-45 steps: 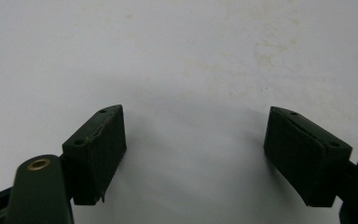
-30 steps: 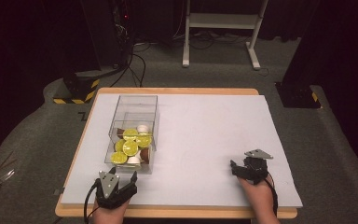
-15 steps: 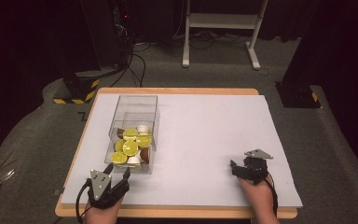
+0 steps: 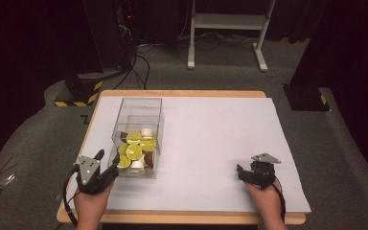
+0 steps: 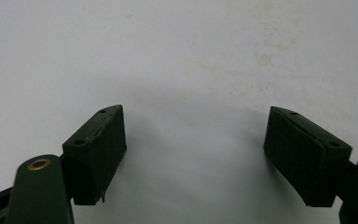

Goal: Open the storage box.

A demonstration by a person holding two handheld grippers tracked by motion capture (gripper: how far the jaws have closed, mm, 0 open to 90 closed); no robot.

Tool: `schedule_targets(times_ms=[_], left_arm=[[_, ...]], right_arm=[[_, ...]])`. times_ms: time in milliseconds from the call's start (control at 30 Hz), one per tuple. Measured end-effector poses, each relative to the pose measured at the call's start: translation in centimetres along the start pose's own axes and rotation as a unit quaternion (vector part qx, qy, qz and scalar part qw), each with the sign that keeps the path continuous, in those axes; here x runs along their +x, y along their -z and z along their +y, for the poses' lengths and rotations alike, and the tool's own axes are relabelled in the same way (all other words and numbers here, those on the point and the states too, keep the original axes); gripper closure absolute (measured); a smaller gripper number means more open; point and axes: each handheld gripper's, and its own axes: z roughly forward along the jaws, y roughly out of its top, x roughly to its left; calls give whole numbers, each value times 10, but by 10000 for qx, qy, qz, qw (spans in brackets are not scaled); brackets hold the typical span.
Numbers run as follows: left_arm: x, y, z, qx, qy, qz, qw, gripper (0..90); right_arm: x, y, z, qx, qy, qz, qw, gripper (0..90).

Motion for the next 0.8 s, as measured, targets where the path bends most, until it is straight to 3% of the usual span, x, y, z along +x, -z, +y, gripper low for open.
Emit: schedule_targets(times_ms=[100,233,533,633,800], left_arm=[[13,-9,-1,75,114,1,9999,456],[20,-17,-11,224,186,-80,9995,511],[22,-15,-29,210,495,-9,9986,687],[21,-13,-31,226,458,-3,9987,736],[21,-10,-32,116,596,28,9982,790]], right_arm=[[0,0,0,1,-1,-3,10000,208],[0,0,0,8,-2,-5,10000,208],[0,0,0,11,-3,-3,10000,209],[0,0,0,10,-2,-3,10000,209],[0,0,0,4,8,-2,10000,209]])
